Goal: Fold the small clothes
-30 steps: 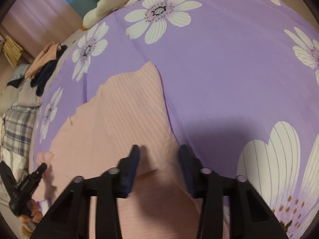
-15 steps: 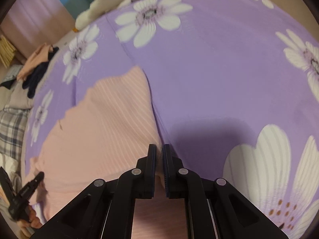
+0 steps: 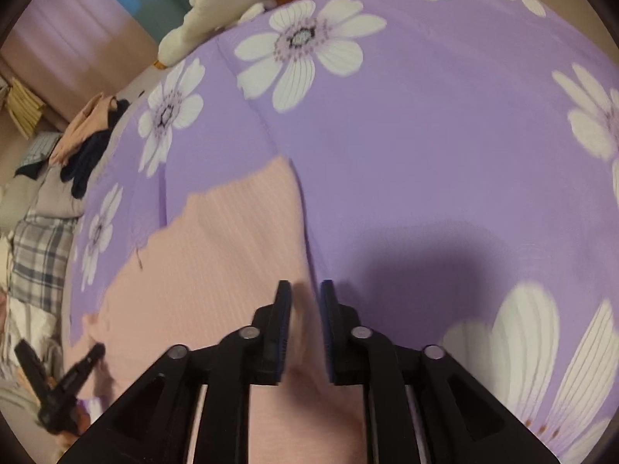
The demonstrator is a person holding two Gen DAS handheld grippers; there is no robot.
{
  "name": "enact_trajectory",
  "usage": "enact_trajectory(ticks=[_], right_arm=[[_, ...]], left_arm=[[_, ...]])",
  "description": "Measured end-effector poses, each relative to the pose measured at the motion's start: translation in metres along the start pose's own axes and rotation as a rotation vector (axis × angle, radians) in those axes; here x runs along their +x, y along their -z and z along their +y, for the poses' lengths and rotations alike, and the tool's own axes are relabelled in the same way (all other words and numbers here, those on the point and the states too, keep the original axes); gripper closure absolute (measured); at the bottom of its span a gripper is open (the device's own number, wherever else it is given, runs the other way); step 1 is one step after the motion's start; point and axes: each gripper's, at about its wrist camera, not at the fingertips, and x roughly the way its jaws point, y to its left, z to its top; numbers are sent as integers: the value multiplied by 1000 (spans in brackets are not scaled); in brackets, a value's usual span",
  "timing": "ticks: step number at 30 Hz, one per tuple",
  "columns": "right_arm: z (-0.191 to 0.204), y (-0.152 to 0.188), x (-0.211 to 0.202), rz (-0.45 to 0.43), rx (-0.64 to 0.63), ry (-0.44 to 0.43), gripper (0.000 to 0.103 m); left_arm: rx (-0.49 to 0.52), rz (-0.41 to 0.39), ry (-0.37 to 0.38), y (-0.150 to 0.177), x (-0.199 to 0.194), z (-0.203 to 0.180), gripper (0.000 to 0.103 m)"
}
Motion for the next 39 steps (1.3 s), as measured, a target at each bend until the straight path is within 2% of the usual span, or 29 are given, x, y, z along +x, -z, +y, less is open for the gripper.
enact_trajectory(ticks=[1, 6, 10, 11, 12, 13, 18, 24, 32, 33, 35, 36, 37, 38, 39], right_arm=[[1, -6, 3, 2, -1, -2, 66], [12, -30, 32, 41, 3, -66, 65], [22, -39, 58, 77, -23, -52, 65], [23, -39, 62, 78, -27, -30, 68], [25, -40, 64, 72, -33, -2, 87], [28, -41, 62, 60, -54, 28, 94], [29, -42, 37, -53, -56, 22, 97], [13, -41, 65, 12, -18, 49, 98], [26, -38, 63, -25, -82, 146, 99], [28, -39, 59, -23, -90, 161, 98], [34, -38, 46, -27, -117, 185, 92], [38, -37, 34, -51, -140, 197, 85], [41, -36, 25, -70, -152, 197, 73], [44, -34, 9, -95, -158, 190, 65], [45, -33, 0, -108, -154, 181, 50]], left_arm=[[3, 1, -2, 1, 0, 0, 95], [-5, 14, 2, 4, 3, 2, 95], [-11, 33, 10, 4, 10, 6, 94], [-9, 31, 10, 5, 10, 6, 94], [-7, 30, 10, 5, 9, 6, 94], [-5, 30, 9, 5, 9, 6, 93], [-15, 35, 12, 6, 11, 7, 92], [-19, 36, 10, 6, 13, 6, 91], [-55, 34, 31, 5, 6, 10, 89], [-61, 32, 47, 5, 1, 11, 89], [-66, 10, 63, 4, -12, 12, 80], [-66, -4, 62, 4, -21, 13, 70], [-71, -15, 59, 3, -29, 14, 58], [-86, -29, 63, 3, -39, 17, 52], [-108, -44, 80, 2, -49, 21, 41]])
